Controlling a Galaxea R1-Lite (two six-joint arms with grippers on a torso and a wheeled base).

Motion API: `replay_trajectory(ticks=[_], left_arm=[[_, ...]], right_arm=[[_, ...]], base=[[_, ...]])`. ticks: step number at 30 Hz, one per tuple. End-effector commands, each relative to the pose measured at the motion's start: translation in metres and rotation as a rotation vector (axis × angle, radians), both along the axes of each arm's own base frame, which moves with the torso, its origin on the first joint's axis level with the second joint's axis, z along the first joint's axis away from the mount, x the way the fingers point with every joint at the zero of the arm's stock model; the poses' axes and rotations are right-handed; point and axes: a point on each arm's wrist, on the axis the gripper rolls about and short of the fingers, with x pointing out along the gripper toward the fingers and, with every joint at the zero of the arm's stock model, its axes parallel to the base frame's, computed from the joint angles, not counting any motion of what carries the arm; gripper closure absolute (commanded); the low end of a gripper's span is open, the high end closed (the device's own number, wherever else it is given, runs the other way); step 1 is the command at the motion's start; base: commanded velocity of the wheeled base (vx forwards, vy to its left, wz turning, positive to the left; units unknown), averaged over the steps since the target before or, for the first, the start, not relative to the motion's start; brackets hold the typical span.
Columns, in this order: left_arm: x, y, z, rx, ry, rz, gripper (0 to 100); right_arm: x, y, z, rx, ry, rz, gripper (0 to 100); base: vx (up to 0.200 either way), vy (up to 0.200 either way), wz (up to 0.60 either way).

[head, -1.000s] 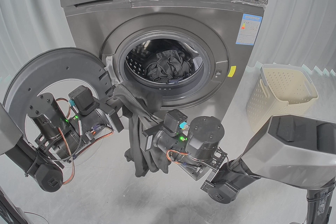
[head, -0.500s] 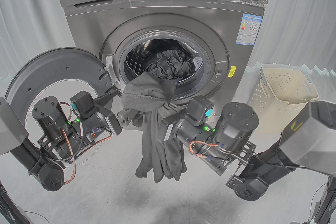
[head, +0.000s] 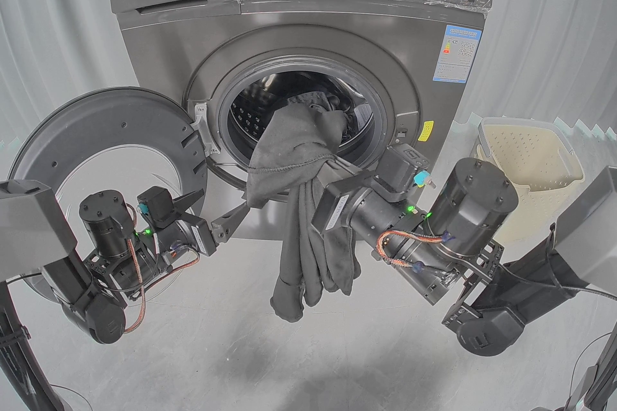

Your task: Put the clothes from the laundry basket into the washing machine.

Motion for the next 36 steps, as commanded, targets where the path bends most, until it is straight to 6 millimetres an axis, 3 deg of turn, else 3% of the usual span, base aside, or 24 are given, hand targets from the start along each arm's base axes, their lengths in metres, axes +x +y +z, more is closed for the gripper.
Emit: replay_trajectory(ticks=[1,11,19,25,36], left_arm=[[0.011,0.007,-0.025,0.026,0.071,0.034,0],[0.015,0.004,-0.037,0.038,0.105,0.027,0],[0.018,0.001,-0.043,0.044,0.116,0.026,0],[0.017,-0.002,-0.044,0.044,0.121,0.015,0],[-0.006,-0.042,-0.048,0.053,0.150,-0.122,0]], right_arm=[[-0.003,-0.002,0.008,0.022,-0.012,0.007,100],[-0.012,0.001,0.008,0.036,-0.021,0.050,100],[-0.028,-0.003,-0.005,0.044,-0.016,0.238,100],[-0.030,-0.004,-0.006,0.038,-0.013,0.252,100],[-0.034,0.001,-0.007,0.036,-0.011,0.258,100]], base=[[0.000,0.000,0.00],[0.000,0.000,0.00],[0.000,0.000,0.00],[0.000,0.000,0.00],[0.000,0.000,0.00]])
